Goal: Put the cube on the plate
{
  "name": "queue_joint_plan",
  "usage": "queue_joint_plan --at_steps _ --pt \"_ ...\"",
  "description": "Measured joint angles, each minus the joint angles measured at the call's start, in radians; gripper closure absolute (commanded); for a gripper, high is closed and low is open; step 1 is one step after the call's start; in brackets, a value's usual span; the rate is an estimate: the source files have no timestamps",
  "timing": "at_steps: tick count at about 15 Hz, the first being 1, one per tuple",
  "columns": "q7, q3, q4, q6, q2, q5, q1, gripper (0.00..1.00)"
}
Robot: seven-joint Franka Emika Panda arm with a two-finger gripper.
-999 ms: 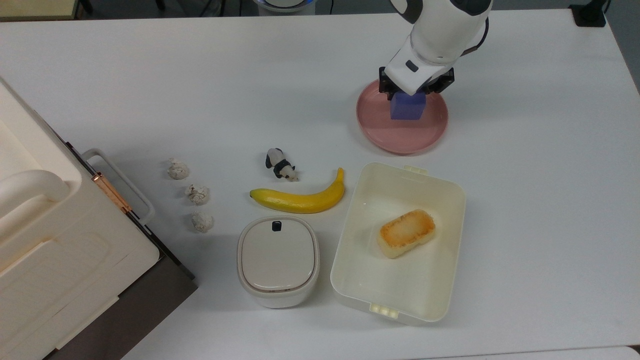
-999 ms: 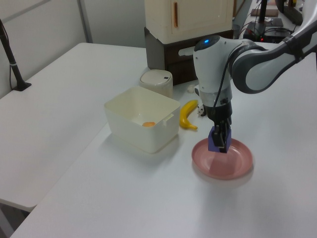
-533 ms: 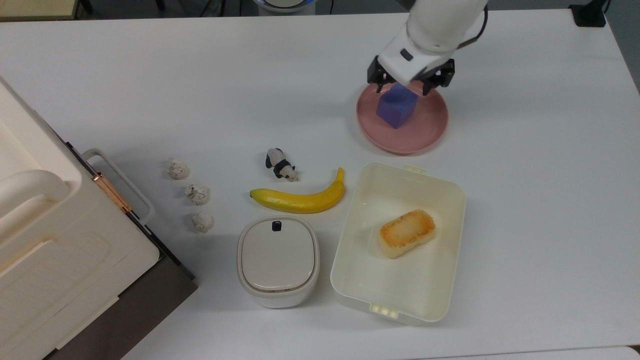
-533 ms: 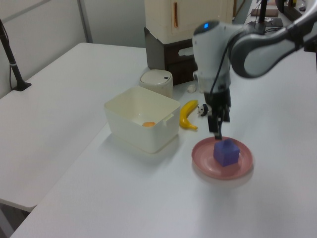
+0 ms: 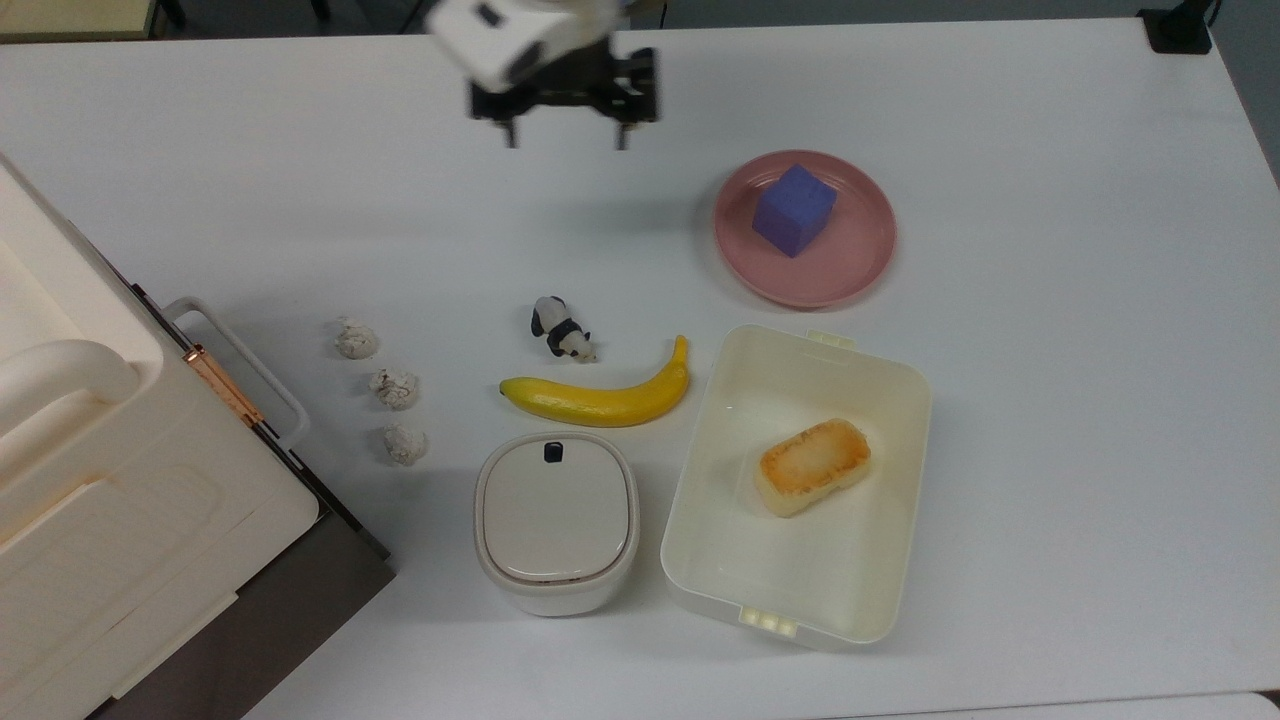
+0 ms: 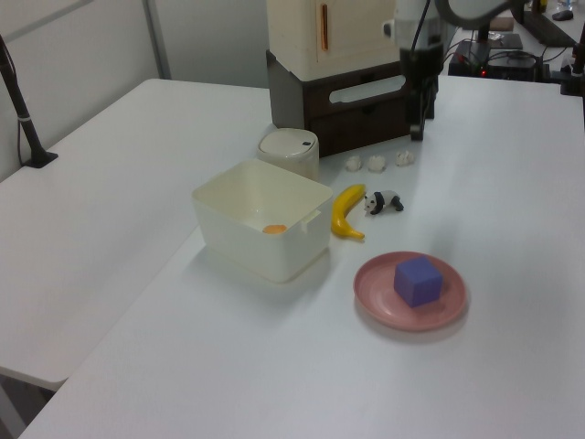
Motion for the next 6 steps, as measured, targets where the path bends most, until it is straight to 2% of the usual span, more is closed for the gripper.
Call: queue_joint_plan --at_steps 3,6 --pt "-0.046 -0.068 0.012 0.0 0.0 0.0 -0.01 0.0" --pt "-0.045 -0.071 0.021 -0.001 -0.001 0.0 -0.005 0.0"
